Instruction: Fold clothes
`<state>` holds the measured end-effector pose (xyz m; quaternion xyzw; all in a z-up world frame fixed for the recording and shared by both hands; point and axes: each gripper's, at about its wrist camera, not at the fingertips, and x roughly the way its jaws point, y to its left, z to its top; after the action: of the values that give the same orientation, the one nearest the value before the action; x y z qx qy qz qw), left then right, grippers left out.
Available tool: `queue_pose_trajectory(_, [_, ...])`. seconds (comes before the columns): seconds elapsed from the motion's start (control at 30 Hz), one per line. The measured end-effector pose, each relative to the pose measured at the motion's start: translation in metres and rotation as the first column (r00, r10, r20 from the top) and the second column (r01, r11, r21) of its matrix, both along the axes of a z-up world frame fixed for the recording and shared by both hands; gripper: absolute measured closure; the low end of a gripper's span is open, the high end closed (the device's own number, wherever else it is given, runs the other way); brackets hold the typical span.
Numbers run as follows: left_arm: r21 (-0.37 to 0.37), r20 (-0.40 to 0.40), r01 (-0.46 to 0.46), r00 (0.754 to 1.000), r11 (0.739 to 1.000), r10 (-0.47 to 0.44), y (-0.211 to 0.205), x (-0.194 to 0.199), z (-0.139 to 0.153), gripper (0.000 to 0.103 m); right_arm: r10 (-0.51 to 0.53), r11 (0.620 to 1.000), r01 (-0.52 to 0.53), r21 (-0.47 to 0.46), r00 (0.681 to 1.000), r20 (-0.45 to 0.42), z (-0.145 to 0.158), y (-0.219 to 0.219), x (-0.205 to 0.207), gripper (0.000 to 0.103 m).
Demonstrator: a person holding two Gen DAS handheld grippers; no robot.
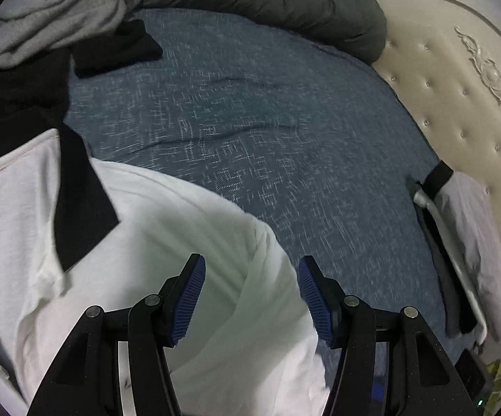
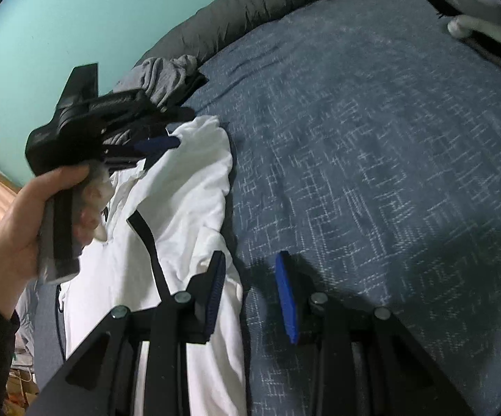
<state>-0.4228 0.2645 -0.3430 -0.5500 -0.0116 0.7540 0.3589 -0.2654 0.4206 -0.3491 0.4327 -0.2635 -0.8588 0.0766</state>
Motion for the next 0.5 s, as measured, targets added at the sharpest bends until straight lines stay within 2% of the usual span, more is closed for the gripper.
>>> queue_pose_trajectory(0.07, [0.003, 0.01, 0.015, 1.0, 1.0, -0.015, 0.006, -0.002, -0.007, 0.047, 0.009, 1.0, -0.009, 0.0, 1.0, 0.003, -0.002, -0.001, -0.001, 0.073])
queue_pose_trajectory(0.13, [0.002, 0.021, 0.021, 1.0, 1.0, -0.021, 0.01, -0.004, -0.013, 0.062, 0.006, 1.0, -0.006, -0.011, 1.0, 0.001, -0.001, 0.001, -0.001, 0.073])
queue_pose_trajectory(0.17, [0.002, 0.029, 0.017, 0.999, 1.0, -0.017, 0.011, -0.006, -0.017, 0.064, 0.002, 1.0, -0.002, -0.011, 1.0, -0.001, -0.001, 0.002, 0.0, 0.073])
queue_pose_trajectory(0.2, [0.008, 0.037, 0.011, 0.999, 1.0, -0.011, 0.012, -0.008, -0.019, 0.071, -0.002, 1.0, 0.002, -0.012, 1.0, -0.003, -0.001, 0.003, 0.0, 0.073])
queue_pose_trajectory(0.23, [0.02, 0.047, 0.005, 0.999, 1.0, -0.006, 0.012, -0.009, -0.022, 0.081, -0.005, 1.0, 0.005, -0.013, 1.0, -0.005, 0.0, 0.004, 0.001, 0.073])
queue_pose_trajectory(0.3, [0.04, 0.059, -0.005, 0.998, 0.999, 0.003, 0.012, -0.012, -0.024, 0.094, 0.0, 1.0, 0.0, -0.011, 1.0, -0.005, -0.001, 0.003, 0.001, 0.073])
queue_pose_trajectory(0.4, [0.063, 0.06, -0.022, 0.998, 0.998, 0.018, 0.008, -0.013, -0.021, 0.1, 0.009, 1.0, -0.009, 0.003, 1.0, -0.008, 0.0, 0.0, 0.001, 0.073])
queue_pose_trajectory(0.5, [0.081, 0.057, -0.035, 0.998, 0.996, 0.031, 0.004, -0.016, -0.018, 0.1, 0.013, 1.0, -0.013, 0.01, 1.0, -0.011, -0.002, -0.001, 0.001, 0.073])
